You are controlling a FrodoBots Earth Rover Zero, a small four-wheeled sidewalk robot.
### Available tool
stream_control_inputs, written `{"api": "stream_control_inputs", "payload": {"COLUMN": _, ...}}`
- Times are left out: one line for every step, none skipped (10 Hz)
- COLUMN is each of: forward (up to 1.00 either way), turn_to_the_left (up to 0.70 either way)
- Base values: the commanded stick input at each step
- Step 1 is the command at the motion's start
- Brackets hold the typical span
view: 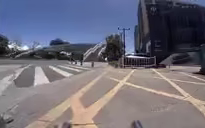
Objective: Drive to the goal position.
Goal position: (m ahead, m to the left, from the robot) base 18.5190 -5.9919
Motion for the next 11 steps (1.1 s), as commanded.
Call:
{"api": "stream_control_inputs", "payload": {"forward": 0.45, "turn_to_the_left": 0.0}}
{"api": "stream_control_inputs", "payload": {"forward": 0.45, "turn_to_the_left": 0.0}}
{"api": "stream_control_inputs", "payload": {"forward": 0.45, "turn_to_the_left": 0.0}}
{"api": "stream_control_inputs", "payload": {"forward": 0.45, "turn_to_the_left": 0.0}}
{"api": "stream_control_inputs", "payload": {"forward": 0.45, "turn_to_the_left": 0.0}}
{"api": "stream_control_inputs", "payload": {"forward": 0.45, "turn_to_the_left": 0.0}}
{"api": "stream_control_inputs", "payload": {"forward": 0.45, "turn_to_the_left": 0.0}}
{"api": "stream_control_inputs", "payload": {"forward": 0.45, "turn_to_the_left": 0.0}}
{"api": "stream_control_inputs", "payload": {"forward": 0.45, "turn_to_the_left": 0.0}}
{"api": "stream_control_inputs", "payload": {"forward": 0.45, "turn_to_the_left": 0.0}}
{"api": "stream_control_inputs", "payload": {"forward": 0.45, "turn_to_the_left": 0.0}}
